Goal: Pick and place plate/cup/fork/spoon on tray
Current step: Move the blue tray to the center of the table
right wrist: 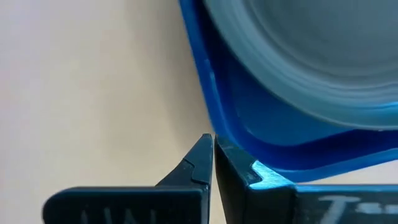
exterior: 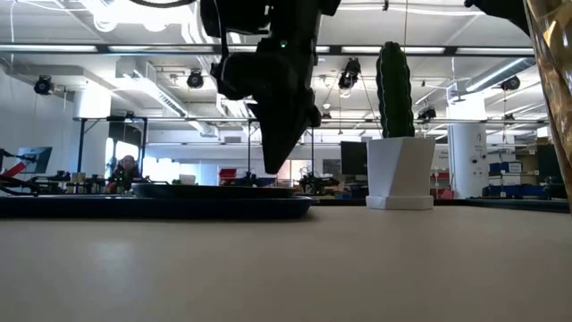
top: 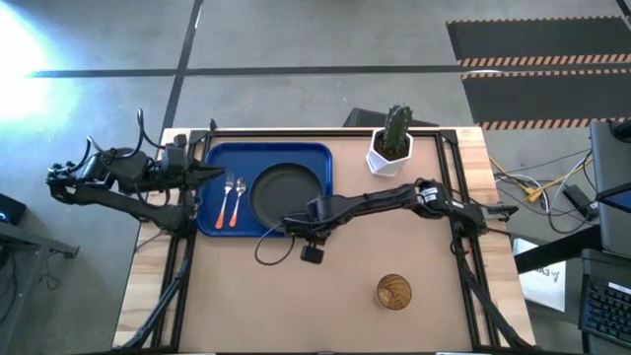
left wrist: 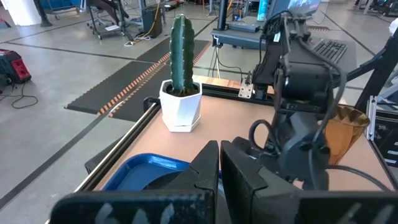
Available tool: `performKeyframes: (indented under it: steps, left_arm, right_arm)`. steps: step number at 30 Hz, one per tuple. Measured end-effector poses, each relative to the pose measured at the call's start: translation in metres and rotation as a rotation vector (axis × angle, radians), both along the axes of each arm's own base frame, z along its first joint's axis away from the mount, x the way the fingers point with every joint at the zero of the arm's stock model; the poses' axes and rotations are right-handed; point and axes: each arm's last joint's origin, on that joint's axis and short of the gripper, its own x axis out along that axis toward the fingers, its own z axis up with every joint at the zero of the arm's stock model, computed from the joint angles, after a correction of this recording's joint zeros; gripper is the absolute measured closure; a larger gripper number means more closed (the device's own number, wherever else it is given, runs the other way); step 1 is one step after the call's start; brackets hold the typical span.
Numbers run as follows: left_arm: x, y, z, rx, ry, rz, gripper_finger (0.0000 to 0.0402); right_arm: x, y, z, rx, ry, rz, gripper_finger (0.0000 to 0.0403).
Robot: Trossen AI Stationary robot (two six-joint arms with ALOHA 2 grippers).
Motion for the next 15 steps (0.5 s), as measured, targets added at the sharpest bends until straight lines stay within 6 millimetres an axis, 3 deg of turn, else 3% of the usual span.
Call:
performKeyframes:
  steps: [15]
  left_arm:
    - [0.000,0.000,0.000,0.000,0.000,0.001,0.0402]
  right_arm:
    - [0.004,-0.012,-0.029,-0.055,0.058,0.023,0.0394]
